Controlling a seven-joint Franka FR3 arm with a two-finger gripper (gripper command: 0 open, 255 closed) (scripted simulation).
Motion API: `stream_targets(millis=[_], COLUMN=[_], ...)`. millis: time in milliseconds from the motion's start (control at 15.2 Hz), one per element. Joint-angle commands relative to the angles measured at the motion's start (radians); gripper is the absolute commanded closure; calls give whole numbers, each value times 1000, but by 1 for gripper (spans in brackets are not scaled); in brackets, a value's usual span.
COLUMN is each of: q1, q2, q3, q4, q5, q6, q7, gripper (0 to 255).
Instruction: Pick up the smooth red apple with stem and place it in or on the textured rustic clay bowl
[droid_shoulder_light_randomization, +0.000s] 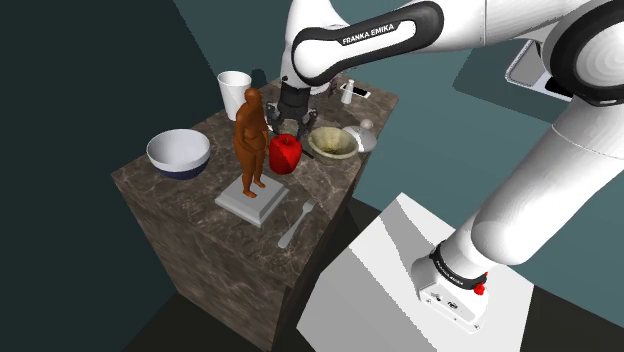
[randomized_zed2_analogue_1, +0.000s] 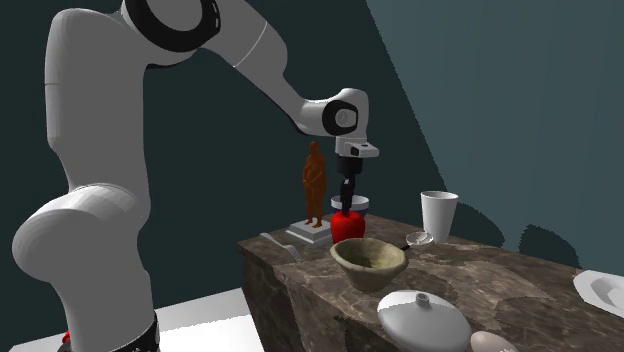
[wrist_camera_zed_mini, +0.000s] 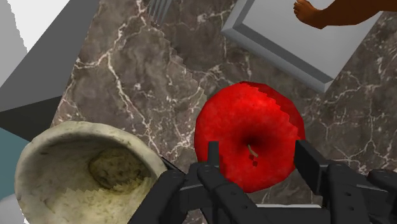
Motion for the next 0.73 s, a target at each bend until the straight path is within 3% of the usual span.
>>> stream_targets(millis=[0,660], q1=[0,-1], q2=[0,-11], q3=[0,0], q4=[0,15], q5=[0,3], q6=[0,-25], q7=[0,-1], gripper=[255,255])
